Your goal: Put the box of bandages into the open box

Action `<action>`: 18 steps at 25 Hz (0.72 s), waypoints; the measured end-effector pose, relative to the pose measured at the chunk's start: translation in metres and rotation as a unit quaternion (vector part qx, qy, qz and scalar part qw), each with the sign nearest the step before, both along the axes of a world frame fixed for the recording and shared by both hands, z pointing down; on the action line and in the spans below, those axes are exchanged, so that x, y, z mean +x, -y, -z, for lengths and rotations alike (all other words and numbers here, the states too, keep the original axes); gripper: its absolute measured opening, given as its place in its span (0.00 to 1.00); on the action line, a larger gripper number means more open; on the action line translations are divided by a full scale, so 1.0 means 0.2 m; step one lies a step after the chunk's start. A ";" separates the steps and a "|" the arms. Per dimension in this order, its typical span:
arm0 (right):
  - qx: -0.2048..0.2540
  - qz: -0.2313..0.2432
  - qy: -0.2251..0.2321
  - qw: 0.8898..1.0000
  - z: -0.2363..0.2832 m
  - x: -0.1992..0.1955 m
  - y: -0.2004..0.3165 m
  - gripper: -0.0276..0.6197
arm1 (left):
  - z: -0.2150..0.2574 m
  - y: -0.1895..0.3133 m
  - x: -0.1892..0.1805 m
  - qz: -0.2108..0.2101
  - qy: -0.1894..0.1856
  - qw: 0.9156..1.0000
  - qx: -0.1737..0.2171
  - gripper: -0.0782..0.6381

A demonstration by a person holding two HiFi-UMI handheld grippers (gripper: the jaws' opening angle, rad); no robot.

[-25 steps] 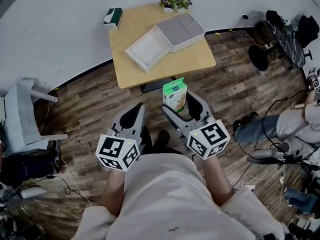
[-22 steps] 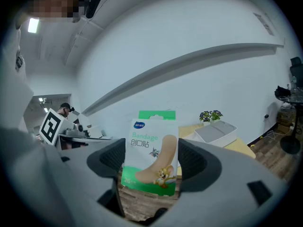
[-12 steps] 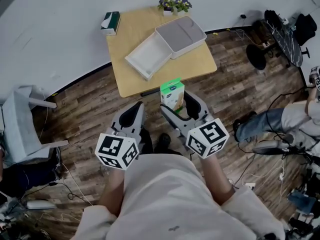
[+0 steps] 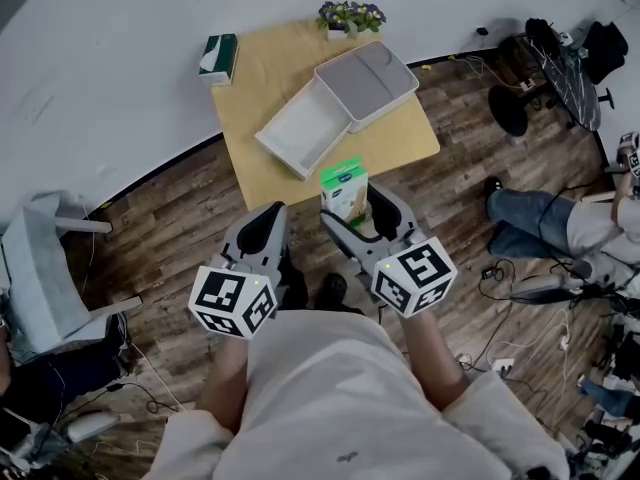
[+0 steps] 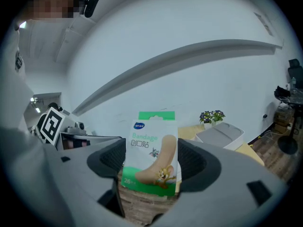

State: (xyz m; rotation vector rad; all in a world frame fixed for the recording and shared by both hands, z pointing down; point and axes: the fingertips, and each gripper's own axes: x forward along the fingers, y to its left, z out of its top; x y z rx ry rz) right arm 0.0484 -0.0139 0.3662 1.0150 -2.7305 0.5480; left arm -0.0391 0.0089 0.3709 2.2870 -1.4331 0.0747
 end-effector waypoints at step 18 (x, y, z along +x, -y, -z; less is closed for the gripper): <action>-0.004 -0.096 -0.025 0.995 -0.09 -0.19 0.37 0.54 | -0.04 0.41 -0.21 -0.083 -0.015 0.996 -0.001 0.11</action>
